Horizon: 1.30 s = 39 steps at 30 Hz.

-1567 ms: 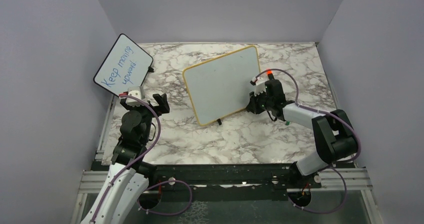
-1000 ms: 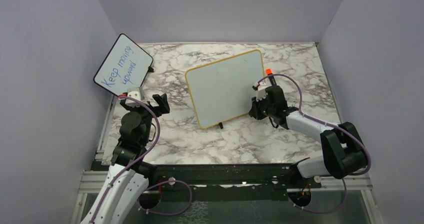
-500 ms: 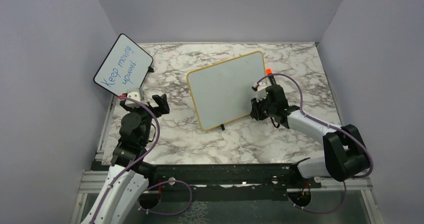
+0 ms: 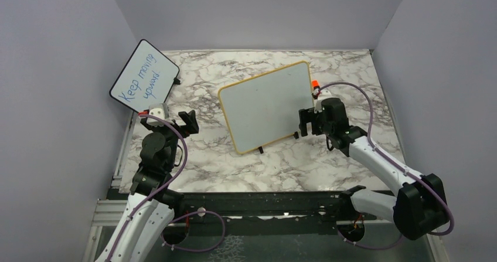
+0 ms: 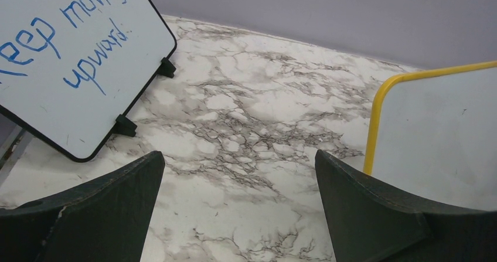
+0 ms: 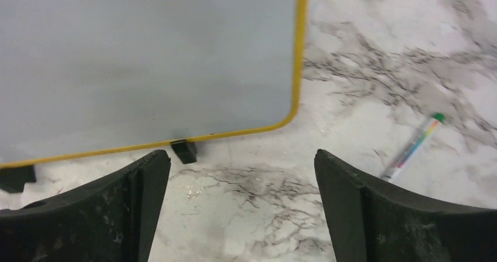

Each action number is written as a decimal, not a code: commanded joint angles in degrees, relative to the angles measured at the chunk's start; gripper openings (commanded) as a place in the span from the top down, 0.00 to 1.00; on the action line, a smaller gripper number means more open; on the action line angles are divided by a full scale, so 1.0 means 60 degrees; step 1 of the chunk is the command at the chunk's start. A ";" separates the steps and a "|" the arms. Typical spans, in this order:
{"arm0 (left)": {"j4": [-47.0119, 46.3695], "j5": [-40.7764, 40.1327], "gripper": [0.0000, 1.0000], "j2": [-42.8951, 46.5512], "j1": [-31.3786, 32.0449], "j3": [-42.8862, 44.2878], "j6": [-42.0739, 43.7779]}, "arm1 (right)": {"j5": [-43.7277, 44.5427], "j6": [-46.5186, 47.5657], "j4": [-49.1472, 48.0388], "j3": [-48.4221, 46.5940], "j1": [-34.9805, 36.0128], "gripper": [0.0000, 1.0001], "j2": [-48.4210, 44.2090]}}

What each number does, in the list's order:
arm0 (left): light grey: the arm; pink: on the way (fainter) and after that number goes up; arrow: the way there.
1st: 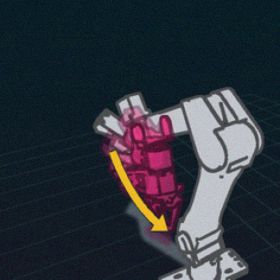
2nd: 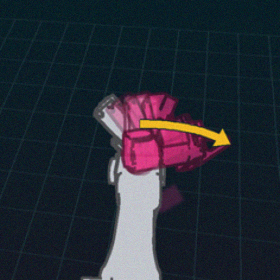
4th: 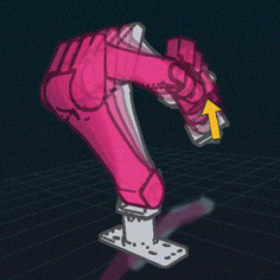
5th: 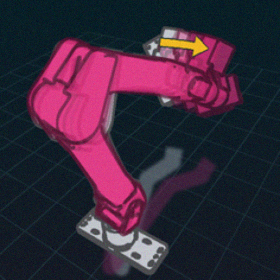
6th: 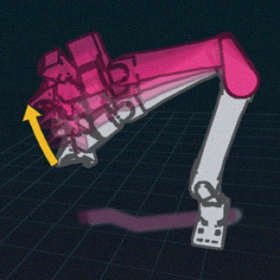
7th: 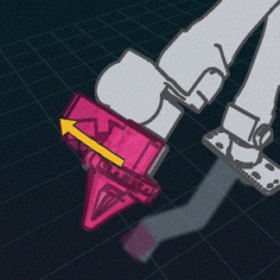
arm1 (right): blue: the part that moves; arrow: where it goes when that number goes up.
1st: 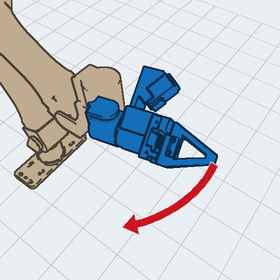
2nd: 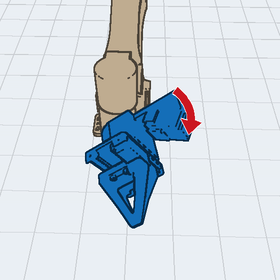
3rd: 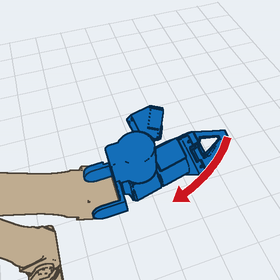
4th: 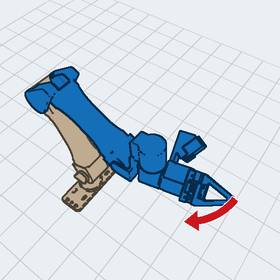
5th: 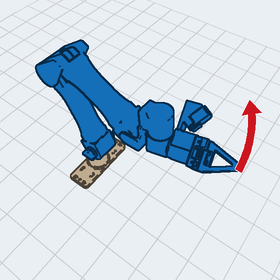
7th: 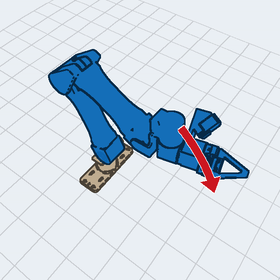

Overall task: Write a sentence on the whiteboard
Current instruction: Move the whiteboard to the center of the board, then open the whiteboard marker at the center of the board.

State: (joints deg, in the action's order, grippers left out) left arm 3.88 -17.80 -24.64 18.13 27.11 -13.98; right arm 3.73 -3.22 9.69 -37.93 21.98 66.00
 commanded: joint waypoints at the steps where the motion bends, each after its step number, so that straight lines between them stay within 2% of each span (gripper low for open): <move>1: -0.0272 0.0280 0.01 -0.0031 0.0040 -0.0030 -0.0043 | 0.2356 -0.0948 0.1027 -0.0600 -0.0135 0.00 -0.0407; 5: -0.0228 0.0312 0.01 -0.0058 0.0040 0.0040 0.0000 | 0.3344 -0.1809 0.1730 -0.0904 -0.0402 0.00 -0.0413; 8: -0.0180 0.0226 0.01 -0.0001 0.0040 0.0013 -0.0003 | 0.3411 -0.2279 0.2273 -0.1160 -0.0865 0.00 -0.0229; 15: -0.0052 0.0070 0.01 0.0001 0.0040 0.0050 -0.0058 | 0.3189 -0.2943 0.2653 -0.1298 -0.2145 0.00 0.0332; 24: -0.0144 0.0261 0.01 -0.0001 0.0040 0.0004 -0.0017 | 0.2203 -0.2939 0.3216 -0.1975 -0.3557 0.01 0.1738; 33: -0.0230 0.0410 0.01 -0.0051 0.0040 -0.0008 0.0044 | 0.1386 -0.2917 0.3023 -0.2356 -0.4243 0.16 0.2957; 39: -0.0305 0.0673 0.01 -0.0111 0.0040 -0.0026 0.0096 | 0.1175 -0.2759 0.2791 -0.2714 -0.4466 0.37 0.3842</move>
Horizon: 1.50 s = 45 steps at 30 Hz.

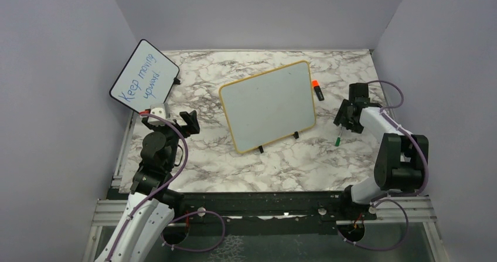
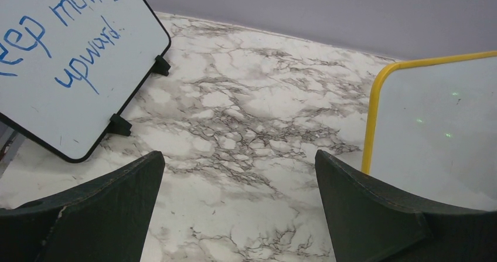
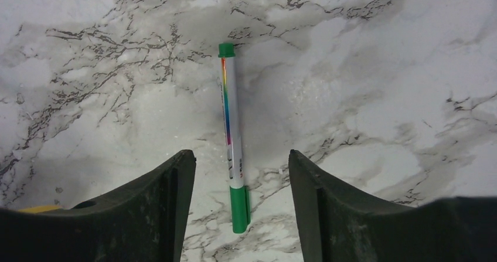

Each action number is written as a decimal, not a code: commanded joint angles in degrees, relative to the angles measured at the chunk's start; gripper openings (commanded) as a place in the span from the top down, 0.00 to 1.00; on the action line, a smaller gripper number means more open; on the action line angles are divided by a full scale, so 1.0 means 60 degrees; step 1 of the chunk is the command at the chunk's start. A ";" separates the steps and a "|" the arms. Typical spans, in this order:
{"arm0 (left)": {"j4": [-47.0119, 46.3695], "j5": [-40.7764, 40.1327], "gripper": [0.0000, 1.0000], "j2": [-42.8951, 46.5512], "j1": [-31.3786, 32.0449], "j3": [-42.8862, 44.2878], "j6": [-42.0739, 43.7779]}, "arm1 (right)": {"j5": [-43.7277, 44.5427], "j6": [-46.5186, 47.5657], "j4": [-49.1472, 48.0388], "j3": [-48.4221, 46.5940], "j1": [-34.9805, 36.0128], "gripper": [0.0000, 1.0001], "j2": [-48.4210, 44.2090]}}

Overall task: Write a sentence on the whiteboard
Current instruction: Open the whiteboard marker at the center of the board.

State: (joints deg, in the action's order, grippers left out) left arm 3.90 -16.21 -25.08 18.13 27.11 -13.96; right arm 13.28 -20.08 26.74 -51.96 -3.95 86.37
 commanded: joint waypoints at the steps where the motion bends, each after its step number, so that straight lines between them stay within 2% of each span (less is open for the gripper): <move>1: -0.0313 0.0433 0.01 -0.0051 0.0040 -0.0011 0.0106 | -0.0502 0.0087 -0.0022 -0.0518 -0.0168 0.40 0.0622; 5: -0.0313 0.0523 0.01 -0.0084 0.0040 -0.0001 0.0141 | -0.0524 0.0184 0.0028 -0.0755 -0.0253 0.58 0.1176; 11: -0.0313 0.0684 0.01 -0.0154 0.0040 0.0018 0.0183 | -0.0652 0.0268 -0.0033 -0.0803 -0.0360 0.61 0.1652; 13: -0.0315 0.0740 0.01 -0.0168 0.0040 0.0015 0.0200 | -0.0719 0.0288 -0.0070 -0.0752 -0.0365 0.66 0.1748; 21: 0.0020 0.1705 0.01 -0.0260 0.0040 0.0242 0.0332 | -0.1289 0.0105 -0.0165 -0.0502 -0.0366 0.99 0.1821; 27: 0.1133 0.2386 0.01 -0.0329 0.0054 0.0995 0.0258 | -0.1520 -0.0038 -0.0130 -0.0295 -0.0363 0.99 0.1143; 35: 0.1650 0.4229 0.01 -0.0313 0.0163 0.2141 -0.0209 | -0.2306 -0.0364 -0.0196 0.0174 -0.0332 1.00 -0.1132; 38: 0.1605 0.4704 0.01 -0.0549 0.0172 0.2468 -0.0416 | -0.2903 -0.0667 -0.0388 0.0447 -0.0235 1.00 -0.2203; 45: 0.0943 0.5632 0.01 -0.1317 0.0457 0.2606 -0.1342 | -0.3084 -0.1466 -0.0529 0.0399 0.0629 0.99 -0.4163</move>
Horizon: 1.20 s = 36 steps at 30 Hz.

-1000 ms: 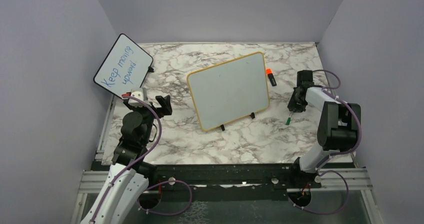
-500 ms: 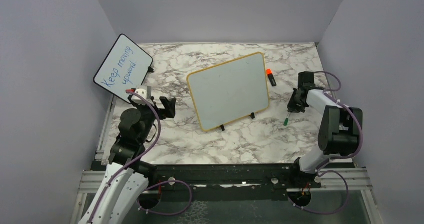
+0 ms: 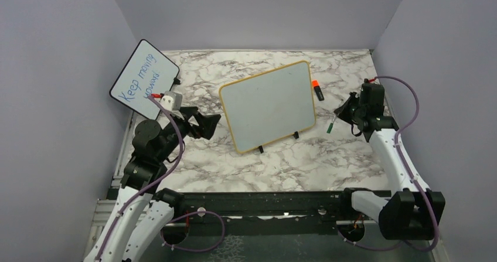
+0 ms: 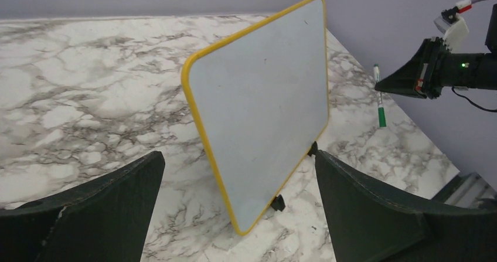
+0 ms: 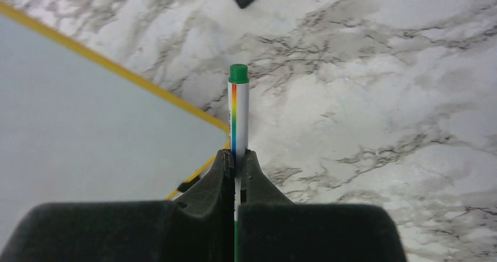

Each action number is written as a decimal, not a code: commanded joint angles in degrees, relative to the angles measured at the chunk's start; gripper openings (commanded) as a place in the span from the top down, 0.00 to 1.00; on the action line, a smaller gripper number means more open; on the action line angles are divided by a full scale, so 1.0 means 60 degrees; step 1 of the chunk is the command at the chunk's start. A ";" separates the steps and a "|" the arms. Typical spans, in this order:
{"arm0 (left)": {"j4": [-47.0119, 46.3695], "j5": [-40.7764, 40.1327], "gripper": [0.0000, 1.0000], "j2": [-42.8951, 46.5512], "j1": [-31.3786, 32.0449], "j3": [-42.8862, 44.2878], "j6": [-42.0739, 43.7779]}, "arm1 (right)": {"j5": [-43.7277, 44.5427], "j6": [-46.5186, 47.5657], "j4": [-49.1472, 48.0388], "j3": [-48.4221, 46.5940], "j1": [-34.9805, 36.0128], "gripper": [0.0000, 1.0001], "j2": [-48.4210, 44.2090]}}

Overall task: Write a sentence on the whiteboard
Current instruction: Open the whiteboard marker at the center of the board.

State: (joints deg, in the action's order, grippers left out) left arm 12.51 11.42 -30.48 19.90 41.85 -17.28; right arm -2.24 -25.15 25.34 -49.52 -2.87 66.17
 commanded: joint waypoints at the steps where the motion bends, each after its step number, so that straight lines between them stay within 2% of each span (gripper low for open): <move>1: -0.0610 0.1195 0.01 -0.0637 0.0231 0.0210 -0.0946 | -0.0547 -0.0715 -0.0325 -0.0036 0.0585 1.00 -0.0997; 9: -0.2483 0.1550 0.01 -0.2047 0.1416 0.0068 -0.2338 | -0.1631 -0.1331 -0.1198 -0.0150 0.1251 1.00 -0.1852; 17: -0.3139 -0.1129 0.02 -0.3873 0.4185 0.0726 -0.1927 | -0.3263 -0.2070 -0.3034 0.0543 0.1451 1.00 -0.2332; 23: -0.3710 -0.2524 0.02 -0.4959 0.5085 0.1288 -0.2198 | -0.3198 -0.2242 -0.3161 0.0659 0.1822 1.00 -0.2571; 28: -0.4320 -0.3072 0.03 -0.5859 0.5716 0.1672 -0.2467 | -0.3010 -0.2821 -0.3403 0.0749 0.2175 1.00 -0.2635; 32: -0.4423 -0.3681 0.06 -0.6663 0.6274 0.2132 -0.2592 | -0.2558 -0.3089 -0.3067 0.0504 0.2266 1.00 -0.2638; 36: -0.4431 -0.3932 0.11 -0.7457 0.6690 0.2695 -0.2136 | -0.2083 -0.3203 -0.2454 0.0243 0.2279 1.00 -0.2648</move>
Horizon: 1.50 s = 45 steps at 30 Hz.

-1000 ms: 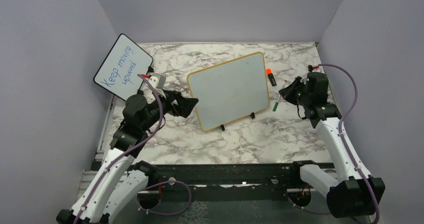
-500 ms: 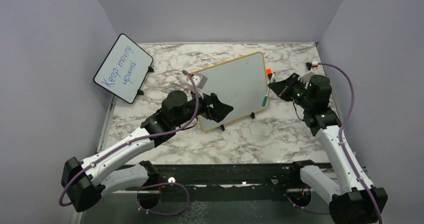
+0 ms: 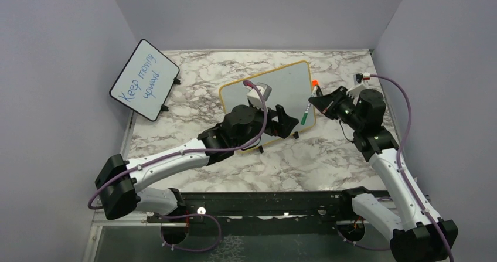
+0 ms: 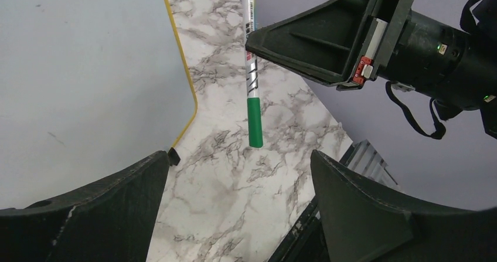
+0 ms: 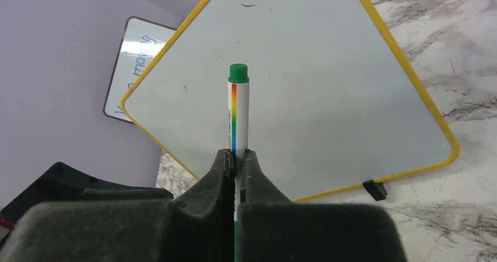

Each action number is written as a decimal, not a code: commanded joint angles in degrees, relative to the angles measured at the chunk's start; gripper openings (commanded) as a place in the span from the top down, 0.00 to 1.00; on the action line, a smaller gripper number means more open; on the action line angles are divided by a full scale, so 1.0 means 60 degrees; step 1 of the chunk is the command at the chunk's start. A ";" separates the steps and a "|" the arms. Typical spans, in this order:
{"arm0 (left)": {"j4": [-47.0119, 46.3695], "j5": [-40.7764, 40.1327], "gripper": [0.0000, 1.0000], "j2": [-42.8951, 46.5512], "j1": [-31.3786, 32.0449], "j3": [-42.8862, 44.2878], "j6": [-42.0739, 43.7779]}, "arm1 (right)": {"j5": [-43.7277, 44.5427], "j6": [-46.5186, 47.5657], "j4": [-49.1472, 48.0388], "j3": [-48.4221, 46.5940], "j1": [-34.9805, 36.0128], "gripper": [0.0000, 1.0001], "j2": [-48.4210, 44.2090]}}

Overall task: Write a sentence on the whiteboard
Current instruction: Open the whiteboard marker at the center of the board.

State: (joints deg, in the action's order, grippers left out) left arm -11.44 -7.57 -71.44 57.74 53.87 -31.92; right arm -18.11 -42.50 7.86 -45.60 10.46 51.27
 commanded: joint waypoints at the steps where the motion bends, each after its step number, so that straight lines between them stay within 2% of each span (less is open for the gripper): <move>1: -0.0444 -0.0810 0.13 -0.0819 0.0439 0.0824 0.0405 | 0.0605 -0.0374 0.0565 -0.0456 0.0057 1.00 -0.0158; 6: -0.0233 -0.1299 0.27 -0.1632 0.0768 0.1551 0.1197 | 0.0666 -0.0576 0.0694 -0.0478 0.0061 0.99 -0.0081; 16: 0.0377 -0.1920 0.40 -0.2769 0.1201 0.2514 0.2164 | 0.0600 -0.0764 0.0727 -0.0432 0.0059 1.00 -0.0032; 22: 0.0837 -0.2246 0.48 -0.3409 0.1283 0.3076 0.2399 | 0.0579 -0.0789 0.0706 -0.0378 0.0059 1.00 -0.0012; 31: 0.0979 -0.2409 0.67 -0.3772 0.1291 0.3279 0.2442 | 0.0426 -0.0871 0.0525 -0.0335 0.0060 0.99 0.0050; 35: 0.0977 -0.2363 0.79 -0.3800 0.1291 0.3229 0.2484 | 0.0389 -0.0753 0.0443 -0.0367 0.0062 0.99 0.0091; 38: 0.0966 -0.2368 0.95 -0.3689 0.1291 0.3072 0.2676 | 0.0291 -0.0558 0.0309 -0.0353 0.0059 0.99 0.0123; 39: 0.0945 -0.2383 1.00 -0.3616 0.1283 0.2991 0.2776 | 0.0214 -0.0462 0.0290 -0.0379 0.0061 0.97 0.0140; 45: 0.0883 -0.2389 1.00 -0.2968 0.1265 0.2416 0.3789 | -0.0303 0.0563 0.0882 -0.1137 0.0059 0.73 0.0501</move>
State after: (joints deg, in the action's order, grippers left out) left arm -6.28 -20.93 -93.45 65.25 70.76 -14.66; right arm -16.97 -44.42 12.10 -47.68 10.52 53.08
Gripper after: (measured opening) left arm 0.066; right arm 0.212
